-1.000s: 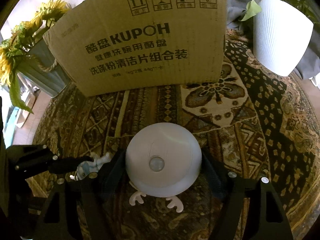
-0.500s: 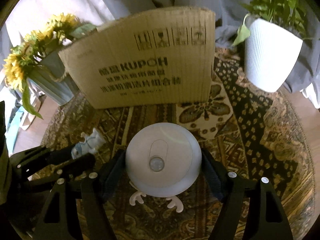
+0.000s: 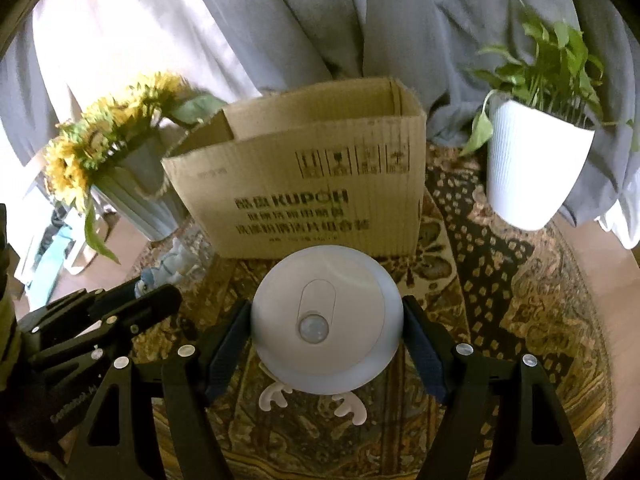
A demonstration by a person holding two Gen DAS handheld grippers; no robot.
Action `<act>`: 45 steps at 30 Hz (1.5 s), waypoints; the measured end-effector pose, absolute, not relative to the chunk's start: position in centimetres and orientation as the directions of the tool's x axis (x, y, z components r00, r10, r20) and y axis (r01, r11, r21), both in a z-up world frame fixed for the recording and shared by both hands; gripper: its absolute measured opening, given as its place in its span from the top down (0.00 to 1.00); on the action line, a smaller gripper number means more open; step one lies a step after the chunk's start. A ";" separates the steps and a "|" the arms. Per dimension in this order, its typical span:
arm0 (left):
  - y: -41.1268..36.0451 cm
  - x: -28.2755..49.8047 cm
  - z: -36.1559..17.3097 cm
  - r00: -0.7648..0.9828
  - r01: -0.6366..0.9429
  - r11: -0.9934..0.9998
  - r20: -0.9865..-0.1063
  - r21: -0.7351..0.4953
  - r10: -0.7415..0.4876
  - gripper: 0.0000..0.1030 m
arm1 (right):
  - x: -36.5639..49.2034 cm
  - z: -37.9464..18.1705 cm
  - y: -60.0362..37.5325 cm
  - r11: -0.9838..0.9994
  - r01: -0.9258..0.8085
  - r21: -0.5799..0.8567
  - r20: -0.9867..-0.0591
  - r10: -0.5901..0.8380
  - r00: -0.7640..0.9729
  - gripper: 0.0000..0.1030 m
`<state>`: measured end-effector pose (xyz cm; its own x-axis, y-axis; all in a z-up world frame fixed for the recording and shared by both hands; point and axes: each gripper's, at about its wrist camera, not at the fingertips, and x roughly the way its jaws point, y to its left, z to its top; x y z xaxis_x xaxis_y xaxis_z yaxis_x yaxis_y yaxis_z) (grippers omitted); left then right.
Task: Organize rigid objects
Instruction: 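Lift the lamp and the astronaut keychain and carry both over the box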
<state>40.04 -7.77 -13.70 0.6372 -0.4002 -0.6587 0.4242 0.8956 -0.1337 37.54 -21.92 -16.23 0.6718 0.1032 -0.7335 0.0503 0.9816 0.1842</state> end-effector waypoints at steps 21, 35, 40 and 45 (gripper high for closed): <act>-7.7 40.1 -6.5 0.770 0.398 0.912 -0.505 -0.098 -0.390 0.74 | 38.0 -8.9 -21.9 0.982 0.001 0.189 -0.579 0.110 0.808 0.27; -8.2 41.1 -3.0 0.820 0.402 0.914 -0.423 -0.057 -0.386 0.74 | 38.5 -5.1 -22.2 0.990 -0.006 0.142 -0.490 0.076 0.868 0.27; -8.6 42.4 -2.2 0.814 0.412 0.909 -0.422 -0.067 -0.400 0.74 | 39.6 -4.2 -22.3 0.993 -0.003 0.119 -0.477 0.060 0.877 0.27; -9.2 43.9 -1.2 0.811 0.424 0.903 -0.417 -0.064 -0.410 0.74 | 40.8 -3.3 -22.8 0.993 0.000 0.115 -0.473 0.055 0.880 0.27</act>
<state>43.94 -9.23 -1.22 0.8112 -0.4103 -0.4167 0.4240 0.9034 -0.0640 40.85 -22.79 -3.30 0.8796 0.0546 -0.4726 -0.0001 0.9934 0.1146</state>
